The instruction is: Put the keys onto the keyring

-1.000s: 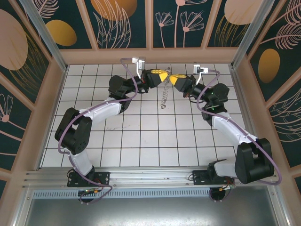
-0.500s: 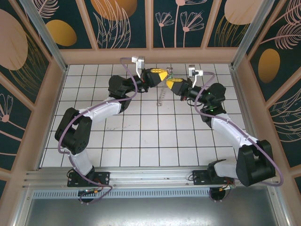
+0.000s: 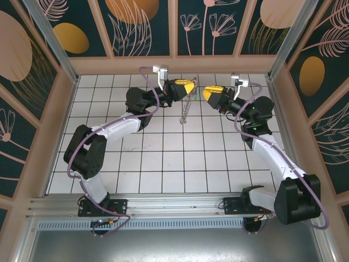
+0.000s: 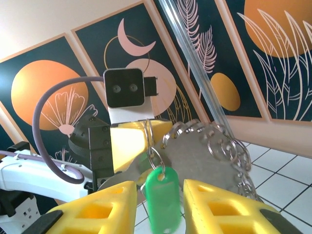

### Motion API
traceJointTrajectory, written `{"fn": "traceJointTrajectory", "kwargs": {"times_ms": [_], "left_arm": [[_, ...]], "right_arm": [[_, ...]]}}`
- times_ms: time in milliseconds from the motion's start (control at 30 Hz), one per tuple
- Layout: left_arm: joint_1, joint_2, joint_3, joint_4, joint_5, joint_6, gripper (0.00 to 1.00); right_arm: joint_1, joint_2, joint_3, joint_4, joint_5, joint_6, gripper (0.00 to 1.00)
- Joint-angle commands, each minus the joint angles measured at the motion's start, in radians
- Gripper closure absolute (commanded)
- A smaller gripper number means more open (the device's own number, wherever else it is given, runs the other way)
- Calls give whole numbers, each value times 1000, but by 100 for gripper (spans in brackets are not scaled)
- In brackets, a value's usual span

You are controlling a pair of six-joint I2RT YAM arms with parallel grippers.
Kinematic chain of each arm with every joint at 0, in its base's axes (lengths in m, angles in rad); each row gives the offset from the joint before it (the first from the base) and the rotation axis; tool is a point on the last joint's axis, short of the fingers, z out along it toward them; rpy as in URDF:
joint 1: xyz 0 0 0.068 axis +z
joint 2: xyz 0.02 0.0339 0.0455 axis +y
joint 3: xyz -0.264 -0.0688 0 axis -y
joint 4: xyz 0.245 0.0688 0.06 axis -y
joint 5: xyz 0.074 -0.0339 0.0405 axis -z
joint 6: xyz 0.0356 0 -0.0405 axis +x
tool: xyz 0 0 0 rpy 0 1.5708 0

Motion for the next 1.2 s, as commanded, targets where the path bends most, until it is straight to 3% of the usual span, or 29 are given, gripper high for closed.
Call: {"fn": "traceJointTrajectory", "kwargs": {"times_ms": [0,333,700,1167], "left_arm": [[-4,6,33,66,8,-16,100],[-4,24,50,100,16,-62,100],[-3,51,62,163,14,-135,100],[-4,69,68,221,-7,-197,100]], "right_arm": [[-16,-7,49,17,-31,-28,66],[-10,92,72,194,-77,89,64],[18,139,95,246,-69,115,66],[40,166,96,286,-82,134,100]]}}
